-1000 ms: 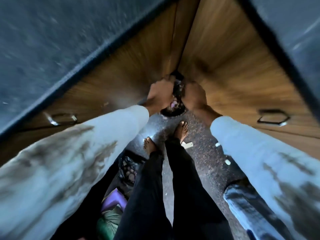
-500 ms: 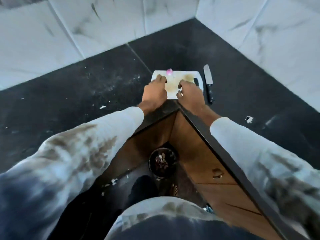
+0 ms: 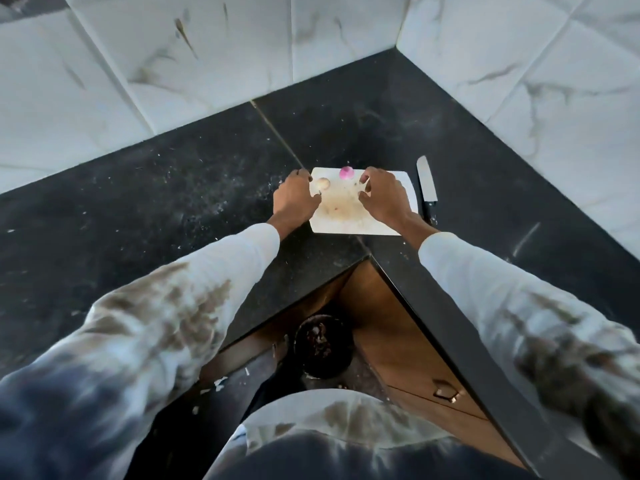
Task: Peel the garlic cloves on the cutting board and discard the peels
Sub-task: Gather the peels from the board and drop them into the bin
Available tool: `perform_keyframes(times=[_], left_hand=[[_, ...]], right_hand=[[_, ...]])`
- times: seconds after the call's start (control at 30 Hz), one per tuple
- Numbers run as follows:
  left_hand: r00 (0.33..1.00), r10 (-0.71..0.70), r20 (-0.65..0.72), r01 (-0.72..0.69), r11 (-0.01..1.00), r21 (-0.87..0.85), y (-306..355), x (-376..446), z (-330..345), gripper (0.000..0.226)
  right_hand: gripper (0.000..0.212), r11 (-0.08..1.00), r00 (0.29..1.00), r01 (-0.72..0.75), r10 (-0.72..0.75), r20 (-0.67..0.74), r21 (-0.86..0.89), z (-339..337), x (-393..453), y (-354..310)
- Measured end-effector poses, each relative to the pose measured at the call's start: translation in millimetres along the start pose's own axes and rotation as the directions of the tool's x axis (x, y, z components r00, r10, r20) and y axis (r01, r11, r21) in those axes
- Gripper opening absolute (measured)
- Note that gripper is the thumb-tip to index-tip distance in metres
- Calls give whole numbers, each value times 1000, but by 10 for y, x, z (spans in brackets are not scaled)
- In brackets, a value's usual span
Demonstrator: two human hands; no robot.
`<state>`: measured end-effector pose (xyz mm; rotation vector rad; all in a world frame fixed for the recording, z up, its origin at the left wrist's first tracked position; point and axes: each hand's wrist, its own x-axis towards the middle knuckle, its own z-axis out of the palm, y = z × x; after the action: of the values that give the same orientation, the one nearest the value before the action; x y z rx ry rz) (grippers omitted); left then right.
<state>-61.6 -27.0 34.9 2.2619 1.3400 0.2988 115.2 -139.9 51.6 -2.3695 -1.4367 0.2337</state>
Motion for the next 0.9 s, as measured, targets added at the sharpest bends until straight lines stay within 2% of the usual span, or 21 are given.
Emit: perform_keyframes(times=[0.17,0.47,0.67,0.77,0.9], left_hand=[[995,68,80,-67,998,-18,-143,424,148,55],[963,191,191,-202,979,39,-242,854,306,58],[931,321,172,-335,940,63,-225,960,347,41],[924,356,139,-375,915,150,-161,974,372,45],[915,369,160,-390,913,121,18,907,435,46]], right_hand=[[37,997,996,-70,72,46,-40,339,351,-23],[62,991,988,-129,132,77,-44,644,804,-5],[38,990,990,-135,136,46,-30,666,900,63],[39,992,991,-125,125,51,-2,585,828,155],[42,995,994,-92,94,53,-34,464,653,324]])
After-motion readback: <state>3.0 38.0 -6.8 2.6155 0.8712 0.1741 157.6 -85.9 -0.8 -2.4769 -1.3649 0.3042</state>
